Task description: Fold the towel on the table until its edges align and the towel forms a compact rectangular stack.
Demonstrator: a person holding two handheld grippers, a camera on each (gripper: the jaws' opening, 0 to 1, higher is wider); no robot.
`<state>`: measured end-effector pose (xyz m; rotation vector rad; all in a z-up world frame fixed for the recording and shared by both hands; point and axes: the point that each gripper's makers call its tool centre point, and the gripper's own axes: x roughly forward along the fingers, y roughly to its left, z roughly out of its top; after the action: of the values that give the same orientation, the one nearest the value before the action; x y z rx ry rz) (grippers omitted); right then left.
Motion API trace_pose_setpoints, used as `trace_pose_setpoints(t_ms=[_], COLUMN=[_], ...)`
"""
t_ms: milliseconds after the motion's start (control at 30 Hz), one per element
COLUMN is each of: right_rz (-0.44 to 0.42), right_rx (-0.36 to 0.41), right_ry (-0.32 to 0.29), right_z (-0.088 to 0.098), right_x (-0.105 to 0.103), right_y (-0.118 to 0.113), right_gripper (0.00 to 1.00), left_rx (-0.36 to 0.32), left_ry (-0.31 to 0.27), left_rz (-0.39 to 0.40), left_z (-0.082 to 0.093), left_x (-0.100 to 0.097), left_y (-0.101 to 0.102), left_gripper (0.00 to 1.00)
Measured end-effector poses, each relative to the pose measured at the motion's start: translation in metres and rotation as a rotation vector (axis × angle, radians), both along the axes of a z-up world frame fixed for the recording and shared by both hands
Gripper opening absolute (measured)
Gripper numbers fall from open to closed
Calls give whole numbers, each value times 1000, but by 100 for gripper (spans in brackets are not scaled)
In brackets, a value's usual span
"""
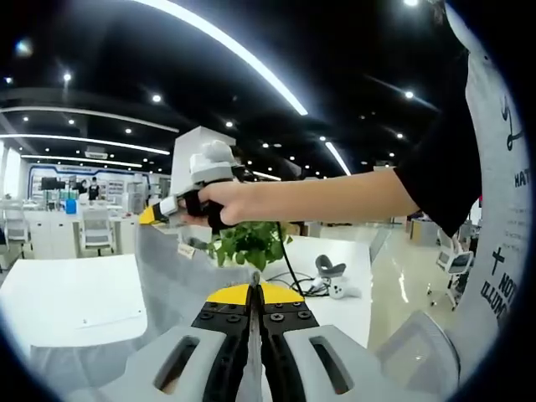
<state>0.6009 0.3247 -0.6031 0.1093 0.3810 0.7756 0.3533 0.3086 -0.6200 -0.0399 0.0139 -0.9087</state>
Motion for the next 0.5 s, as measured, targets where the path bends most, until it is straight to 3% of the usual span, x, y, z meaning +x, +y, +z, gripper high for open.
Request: trace_pose_setpoints(t_ms=[500], right_rz=[37], right_rx=[16], right_ry=[-5], right_z=[4], right_x=[-6], right_y=[53], right_gripper=[0], left_rx=[-35], left_ry=[-3], left_rz=[78], left_z=[5], left_x=[-7], left_y=[51], left_gripper=[2])
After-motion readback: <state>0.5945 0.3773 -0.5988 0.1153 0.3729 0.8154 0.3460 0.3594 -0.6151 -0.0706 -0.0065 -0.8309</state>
